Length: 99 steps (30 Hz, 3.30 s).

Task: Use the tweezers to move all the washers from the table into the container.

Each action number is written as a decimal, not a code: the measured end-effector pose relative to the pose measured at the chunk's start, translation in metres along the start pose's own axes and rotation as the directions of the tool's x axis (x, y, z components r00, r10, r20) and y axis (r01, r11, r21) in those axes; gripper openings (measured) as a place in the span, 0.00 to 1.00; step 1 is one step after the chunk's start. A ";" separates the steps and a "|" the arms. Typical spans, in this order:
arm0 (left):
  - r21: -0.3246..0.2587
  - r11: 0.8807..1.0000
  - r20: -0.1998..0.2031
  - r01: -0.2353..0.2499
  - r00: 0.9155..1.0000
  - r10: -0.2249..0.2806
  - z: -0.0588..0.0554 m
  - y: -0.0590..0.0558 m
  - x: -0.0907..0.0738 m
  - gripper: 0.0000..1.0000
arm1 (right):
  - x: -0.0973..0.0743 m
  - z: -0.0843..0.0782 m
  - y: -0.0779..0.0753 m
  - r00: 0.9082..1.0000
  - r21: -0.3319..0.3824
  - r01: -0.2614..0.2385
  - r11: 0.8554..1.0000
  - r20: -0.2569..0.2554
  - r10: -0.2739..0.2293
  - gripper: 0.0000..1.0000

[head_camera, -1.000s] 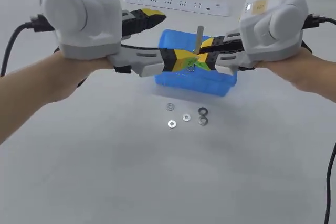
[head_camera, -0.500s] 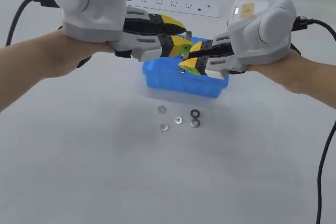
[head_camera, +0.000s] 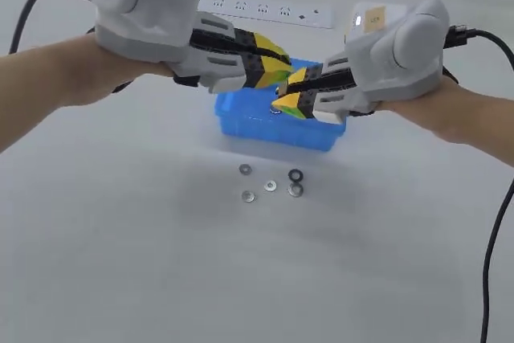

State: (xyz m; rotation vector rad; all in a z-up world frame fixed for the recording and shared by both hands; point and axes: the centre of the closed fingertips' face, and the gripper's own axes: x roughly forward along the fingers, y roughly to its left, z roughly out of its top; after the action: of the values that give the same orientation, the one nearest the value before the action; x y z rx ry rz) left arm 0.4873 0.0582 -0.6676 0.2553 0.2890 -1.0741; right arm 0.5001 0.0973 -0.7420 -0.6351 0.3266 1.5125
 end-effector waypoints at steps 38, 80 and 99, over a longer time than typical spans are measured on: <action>0.106 0.993 0.000 -0.053 0.999 0.054 0.018 0.022 -0.025 0.05 | -0.026 0.011 0.009 0.989 0.132 0.089 0.987 0.101 -0.103 0.59; 0.035 0.997 0.014 -0.065 0.998 0.065 -0.014 -0.086 -0.056 0.05 | -0.105 -0.060 0.128 0.976 0.401 0.202 0.894 -0.007 -0.217 1.00; 0.022 0.998 -0.002 -0.066 0.998 0.066 -0.036 -0.093 -0.049 0.05 | -0.102 -0.069 0.150 0.981 0.442 0.180 0.879 -0.021 -0.191 1.00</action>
State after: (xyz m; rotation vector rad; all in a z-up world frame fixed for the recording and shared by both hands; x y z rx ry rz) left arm 0.3791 0.0687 -0.6895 0.2840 0.2700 -1.0117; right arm 0.3600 -0.0347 -0.7660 -0.2746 0.5572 1.2030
